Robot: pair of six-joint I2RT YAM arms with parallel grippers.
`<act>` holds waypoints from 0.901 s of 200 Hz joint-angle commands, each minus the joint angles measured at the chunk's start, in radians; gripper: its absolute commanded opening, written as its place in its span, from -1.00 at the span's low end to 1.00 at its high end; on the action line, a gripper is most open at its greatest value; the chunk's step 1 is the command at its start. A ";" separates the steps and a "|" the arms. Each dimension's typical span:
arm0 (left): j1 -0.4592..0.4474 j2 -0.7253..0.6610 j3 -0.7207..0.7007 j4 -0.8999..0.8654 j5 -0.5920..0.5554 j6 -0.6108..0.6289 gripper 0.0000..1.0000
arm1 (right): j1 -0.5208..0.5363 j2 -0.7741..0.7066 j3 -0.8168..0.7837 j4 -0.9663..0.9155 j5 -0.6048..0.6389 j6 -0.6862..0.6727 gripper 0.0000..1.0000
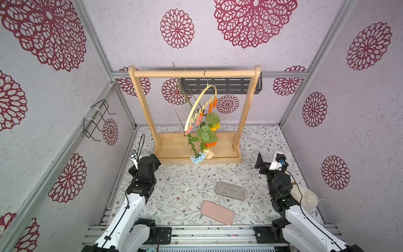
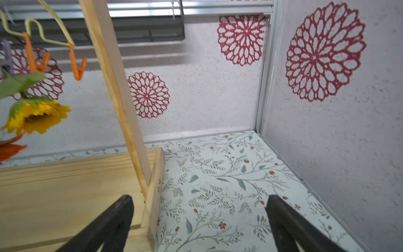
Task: Dry the flowers on a clothes hanger
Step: Reset both arms
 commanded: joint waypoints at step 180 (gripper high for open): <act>0.265 0.570 -0.159 0.972 0.555 0.397 0.95 | -0.222 0.734 -0.047 0.729 -0.263 -0.091 0.99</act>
